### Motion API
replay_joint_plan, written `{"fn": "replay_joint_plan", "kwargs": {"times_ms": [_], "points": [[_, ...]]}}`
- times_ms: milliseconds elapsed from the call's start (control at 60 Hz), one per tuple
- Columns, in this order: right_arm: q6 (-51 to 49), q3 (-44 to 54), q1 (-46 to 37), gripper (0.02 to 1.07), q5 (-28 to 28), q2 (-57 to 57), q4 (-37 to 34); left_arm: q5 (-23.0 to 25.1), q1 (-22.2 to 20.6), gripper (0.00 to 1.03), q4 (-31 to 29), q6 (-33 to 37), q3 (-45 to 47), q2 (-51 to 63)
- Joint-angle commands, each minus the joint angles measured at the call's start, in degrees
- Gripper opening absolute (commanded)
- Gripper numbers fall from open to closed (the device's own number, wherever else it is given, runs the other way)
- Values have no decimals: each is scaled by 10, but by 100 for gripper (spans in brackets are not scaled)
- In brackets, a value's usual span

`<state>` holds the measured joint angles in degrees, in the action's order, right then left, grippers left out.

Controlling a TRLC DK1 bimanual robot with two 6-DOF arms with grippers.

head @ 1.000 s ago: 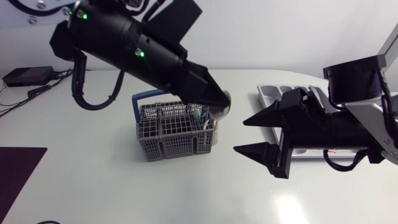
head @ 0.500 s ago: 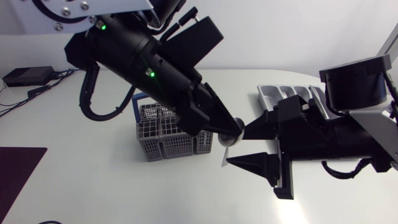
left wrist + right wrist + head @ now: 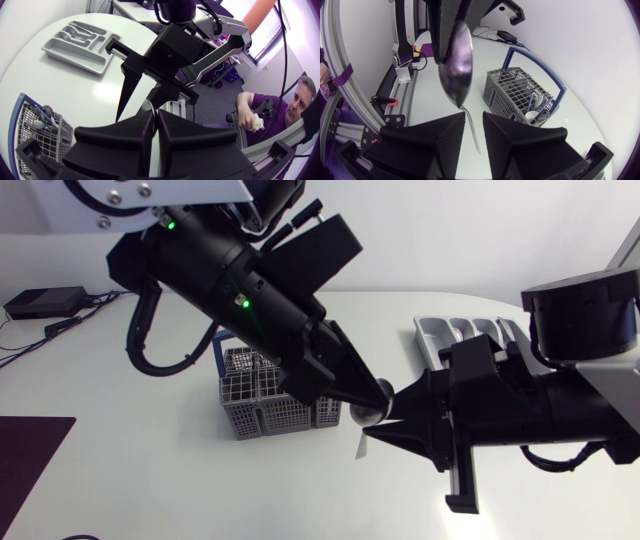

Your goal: Unload the cutlery basket into the drawer organizer.

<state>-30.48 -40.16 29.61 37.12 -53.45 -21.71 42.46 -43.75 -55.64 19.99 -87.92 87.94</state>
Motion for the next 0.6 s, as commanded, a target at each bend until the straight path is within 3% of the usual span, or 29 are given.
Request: {"fn": "replay_joint_plan", "kwargs": {"times_ms": [0, 467, 533, 550, 583], "points": [[5, 8, 9, 15, 3, 3, -7, 13, -5, 3, -4, 16, -15, 12], [18, 21, 16, 8, -7, 11, -12, 18, 5, 4, 2, 14, -22, 16], [17, 21, 14, 8, -13, 12, -18, 18, 8, 19, 7, 8, -23, 16], [17, 21, 12, 8, -14, 13, -20, 18, 9, 31, 10, 6, -23, 17], [17, 21, 10, 8, -17, 14, -23, 18, 13, 41, 13, 3, -23, 17]]}}
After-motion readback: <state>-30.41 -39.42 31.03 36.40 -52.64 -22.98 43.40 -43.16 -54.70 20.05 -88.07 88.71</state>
